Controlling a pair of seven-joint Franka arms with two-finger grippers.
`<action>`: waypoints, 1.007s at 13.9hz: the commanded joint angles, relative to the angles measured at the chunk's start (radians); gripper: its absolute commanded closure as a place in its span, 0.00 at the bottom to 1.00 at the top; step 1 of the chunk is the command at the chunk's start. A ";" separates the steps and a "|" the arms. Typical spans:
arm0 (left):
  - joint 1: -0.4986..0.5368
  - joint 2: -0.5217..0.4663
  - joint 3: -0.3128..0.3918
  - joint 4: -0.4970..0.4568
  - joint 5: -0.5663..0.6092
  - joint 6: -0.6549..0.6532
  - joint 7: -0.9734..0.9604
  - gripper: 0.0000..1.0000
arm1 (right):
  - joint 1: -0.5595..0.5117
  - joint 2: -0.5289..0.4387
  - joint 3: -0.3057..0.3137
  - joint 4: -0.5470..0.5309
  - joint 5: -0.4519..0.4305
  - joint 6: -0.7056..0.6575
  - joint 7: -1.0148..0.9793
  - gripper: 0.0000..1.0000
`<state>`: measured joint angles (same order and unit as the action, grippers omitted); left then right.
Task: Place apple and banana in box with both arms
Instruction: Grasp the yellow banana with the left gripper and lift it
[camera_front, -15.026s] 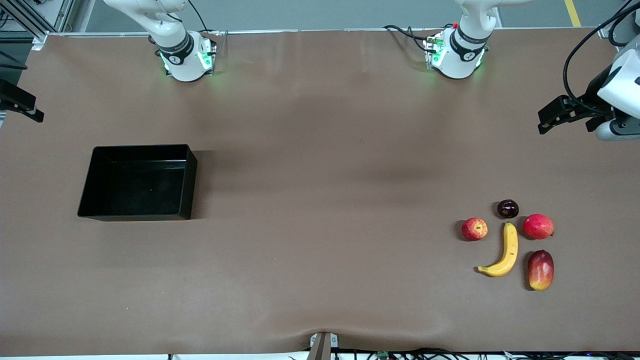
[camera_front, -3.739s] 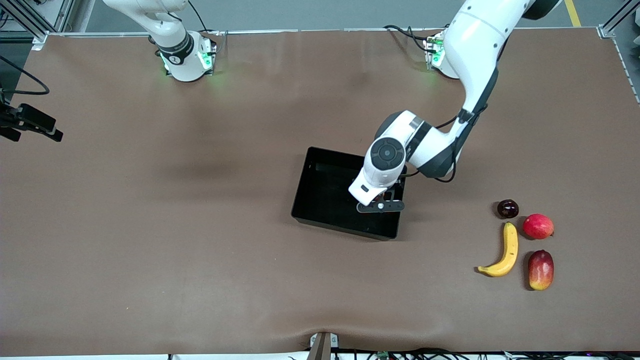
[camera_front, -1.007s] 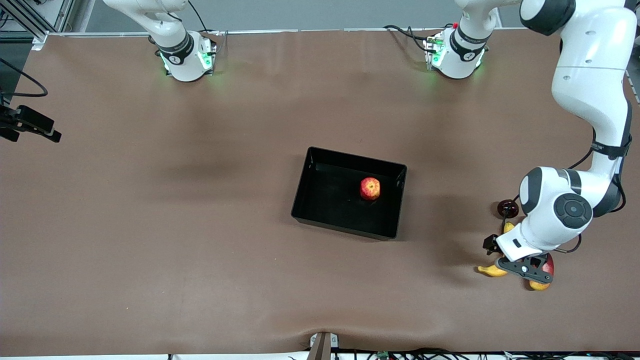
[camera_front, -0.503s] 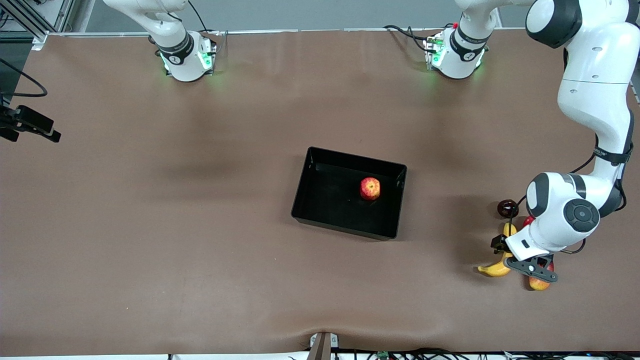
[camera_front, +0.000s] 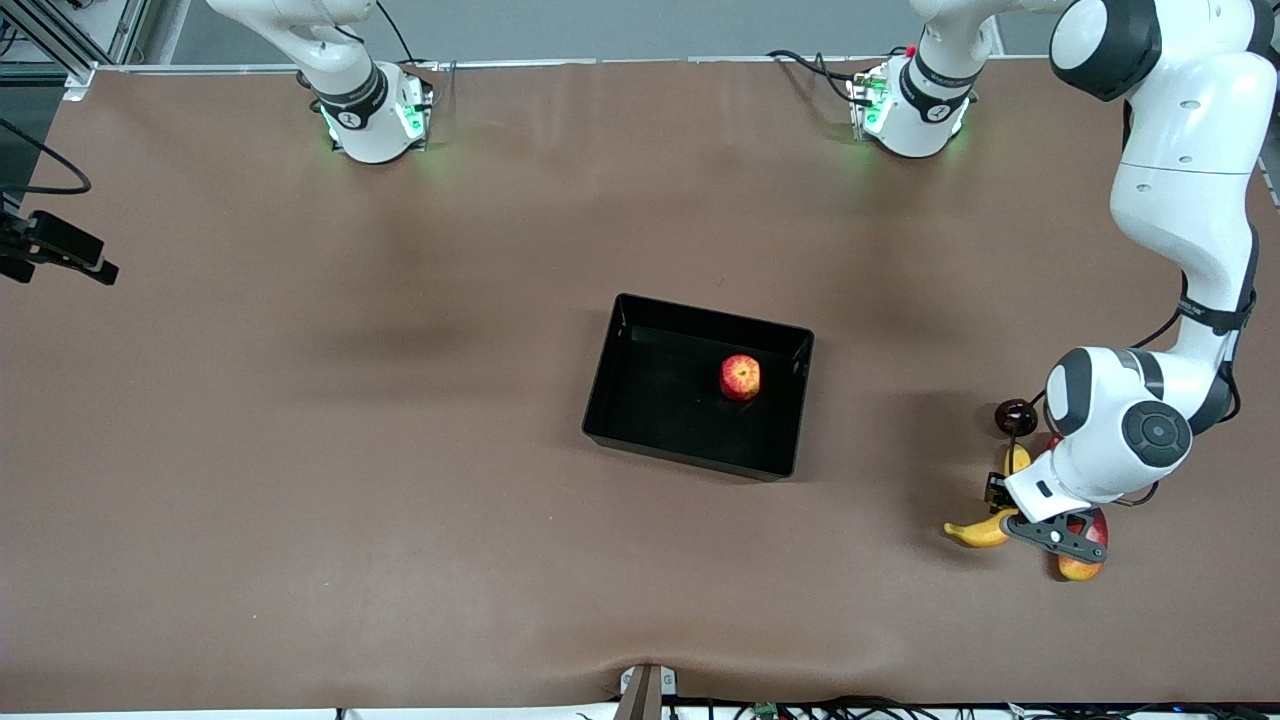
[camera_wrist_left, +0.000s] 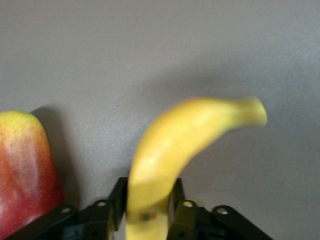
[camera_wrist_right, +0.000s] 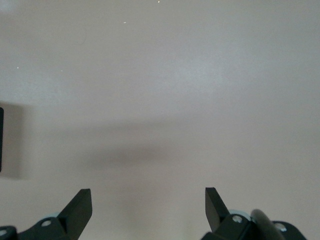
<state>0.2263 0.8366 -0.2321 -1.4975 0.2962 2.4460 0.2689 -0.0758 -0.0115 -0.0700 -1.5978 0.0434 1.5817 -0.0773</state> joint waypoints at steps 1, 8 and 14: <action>-0.008 -0.040 -0.030 0.003 -0.017 -0.065 -0.011 1.00 | -0.021 -0.002 0.016 -0.005 -0.014 0.001 0.002 0.00; -0.065 -0.215 -0.164 0.000 -0.008 -0.298 -0.236 1.00 | -0.022 -0.002 0.016 -0.005 -0.013 0.001 0.002 0.00; -0.338 -0.238 -0.164 0.006 0.001 -0.338 -0.719 1.00 | -0.022 -0.002 0.016 -0.005 -0.013 0.003 0.002 0.00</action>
<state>-0.0254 0.6068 -0.4104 -1.4777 0.2941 2.1160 -0.3077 -0.0799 -0.0103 -0.0692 -1.5997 0.0434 1.5818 -0.0773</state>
